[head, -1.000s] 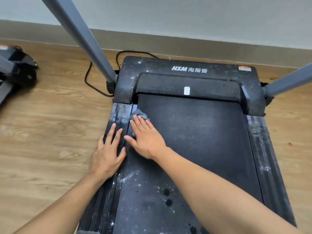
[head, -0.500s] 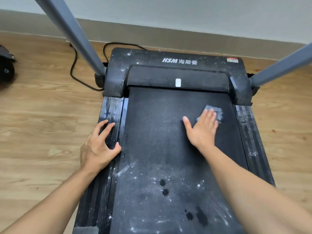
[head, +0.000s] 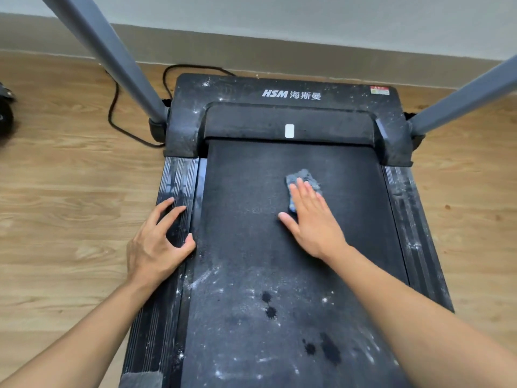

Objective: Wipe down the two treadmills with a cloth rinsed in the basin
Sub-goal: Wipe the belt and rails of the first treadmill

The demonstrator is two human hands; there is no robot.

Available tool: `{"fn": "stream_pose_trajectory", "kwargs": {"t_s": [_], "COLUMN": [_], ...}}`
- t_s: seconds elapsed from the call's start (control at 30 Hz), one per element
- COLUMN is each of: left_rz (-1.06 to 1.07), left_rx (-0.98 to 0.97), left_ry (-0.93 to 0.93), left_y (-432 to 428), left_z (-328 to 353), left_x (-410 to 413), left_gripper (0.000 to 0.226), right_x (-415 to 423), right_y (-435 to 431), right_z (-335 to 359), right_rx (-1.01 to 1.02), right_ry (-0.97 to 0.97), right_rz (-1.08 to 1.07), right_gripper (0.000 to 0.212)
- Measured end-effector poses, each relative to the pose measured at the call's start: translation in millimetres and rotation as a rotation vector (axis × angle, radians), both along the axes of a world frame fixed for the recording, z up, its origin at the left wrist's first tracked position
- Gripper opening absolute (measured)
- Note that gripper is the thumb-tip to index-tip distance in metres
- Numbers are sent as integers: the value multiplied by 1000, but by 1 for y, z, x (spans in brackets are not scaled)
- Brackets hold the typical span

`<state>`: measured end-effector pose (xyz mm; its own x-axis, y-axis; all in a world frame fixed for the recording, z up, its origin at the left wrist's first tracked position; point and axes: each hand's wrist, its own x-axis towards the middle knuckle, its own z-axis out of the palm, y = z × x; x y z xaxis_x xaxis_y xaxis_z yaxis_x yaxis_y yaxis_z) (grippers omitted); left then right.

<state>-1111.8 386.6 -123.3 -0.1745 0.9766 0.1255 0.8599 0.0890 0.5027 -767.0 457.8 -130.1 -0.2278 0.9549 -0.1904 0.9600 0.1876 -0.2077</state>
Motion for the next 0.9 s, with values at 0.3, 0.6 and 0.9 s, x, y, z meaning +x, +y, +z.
{"fn": "stream_pose_trajectory", "kwargs": {"t_s": [0.3,0.6,0.9], "left_rz": [5,-59,14], "left_rx": [-33,-7,-23], "left_ry": [13,44,-26], "left_y": [5,-3,2], "left_z": [-3,-1,4], "left_x": [1,-1,5], "left_gripper": [69,79,87], "right_x": [7,-151,121], "right_y": [7,-42,-37], "right_z": [-5,-2,5], "right_rx": [-1,4,-64], "right_ry": [21,10,-10], "right_rz": [-460,505,-356], "right_gripper": [102,72,111]}}
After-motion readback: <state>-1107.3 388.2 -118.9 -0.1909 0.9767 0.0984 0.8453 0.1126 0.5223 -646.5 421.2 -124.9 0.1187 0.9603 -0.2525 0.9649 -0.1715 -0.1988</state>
